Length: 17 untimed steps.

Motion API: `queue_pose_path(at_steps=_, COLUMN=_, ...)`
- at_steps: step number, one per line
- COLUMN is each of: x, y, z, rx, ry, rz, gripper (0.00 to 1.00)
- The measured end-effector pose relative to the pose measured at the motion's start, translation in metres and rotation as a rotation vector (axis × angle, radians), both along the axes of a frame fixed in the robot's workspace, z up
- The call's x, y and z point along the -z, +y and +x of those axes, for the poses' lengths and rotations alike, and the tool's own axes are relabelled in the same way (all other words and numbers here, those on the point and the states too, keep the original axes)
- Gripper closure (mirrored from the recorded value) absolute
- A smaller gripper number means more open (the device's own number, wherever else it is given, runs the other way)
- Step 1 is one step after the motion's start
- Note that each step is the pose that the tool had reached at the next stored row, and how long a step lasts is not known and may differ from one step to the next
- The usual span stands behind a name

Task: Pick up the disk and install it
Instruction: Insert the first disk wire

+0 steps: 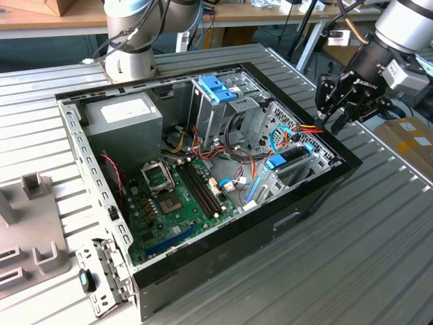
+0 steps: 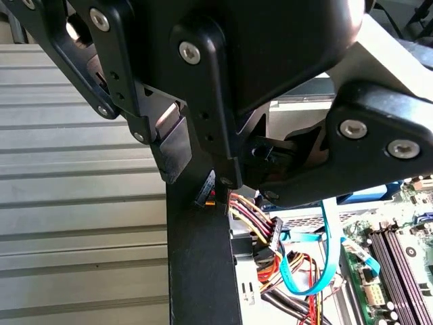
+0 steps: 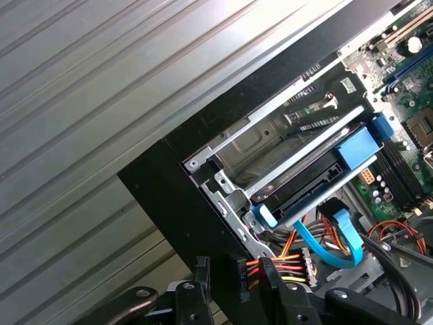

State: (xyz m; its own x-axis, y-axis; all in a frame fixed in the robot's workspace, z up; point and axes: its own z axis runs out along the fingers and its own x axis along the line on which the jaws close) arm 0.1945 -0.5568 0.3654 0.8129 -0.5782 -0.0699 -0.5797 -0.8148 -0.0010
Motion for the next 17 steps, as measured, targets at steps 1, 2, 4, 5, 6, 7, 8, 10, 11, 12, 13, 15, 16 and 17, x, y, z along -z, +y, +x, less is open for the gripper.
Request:
queue_pose_path(at_steps=1, x=0.0004, y=0.0001, z=0.0001, rx=0.000, ry=0.0000, rz=0.0001, gripper=0.58)
queue_pose_path(at_steps=2, x=0.0008, y=0.0002, z=0.0001, rx=0.000, ry=0.0000, rz=0.0002, gripper=0.58)
queue_pose_path(at_steps=4, x=0.0012, y=0.0002, z=0.0001, rx=-0.001, ry=0.0000, rz=0.0001, gripper=0.58)
queue_pose_path(at_steps=5, x=0.0012, y=0.0002, z=0.0001, rx=-0.001, ry=0.0000, rz=0.0000, gripper=0.58)
queue_pose_path(at_steps=6, x=0.0013, y=0.0002, z=0.0001, rx=-0.001, ry=0.0000, rz=0.0000, gripper=0.58)
queue_pose_path(at_steps=7, x=0.0014, y=0.0003, z=0.0001, rx=-0.001, ry=0.0000, rz=0.0001, gripper=0.58)
queue_pose_path(at_steps=8, x=0.0014, y=0.0002, z=0.0001, rx=-0.001, ry=0.0000, rz=0.0001, gripper=0.58)
queue_pose_path(at_steps=10, x=0.0014, y=0.0002, z=0.0001, rx=-0.001, ry=0.0000, rz=0.0001, gripper=0.58)
queue_pose_path(at_steps=11, x=0.0014, y=0.0002, z=0.0001, rx=-0.001, ry=0.0000, rz=0.0000, gripper=0.59)
queue_pose_path(at_steps=12, x=0.0015, y=0.0002, z=0.0001, rx=-0.001, ry=0.0000, rz=0.0001, gripper=0.66)
queue_pose_path(at_steps=13, x=0.0015, y=0.0002, z=0.0001, rx=-0.001, ry=0.0000, rz=0.0001, gripper=0.73)
queue_pose_path(at_steps=15, x=0.0014, y=0.0002, z=0.0001, rx=-0.001, ry=-0.0001, rz=-0.0003, gripper=0.78)
queue_pose_path(at_steps=16, x=0.0014, y=0.0002, z=0.0001, rx=-0.001, ry=-0.0001, rz=-0.0003, gripper=0.78)
queue_pose_path(at_steps=17, x=0.0014, y=0.0003, z=0.0001, rx=-0.001, ry=0.0000, rz=-0.0002, gripper=0.82)
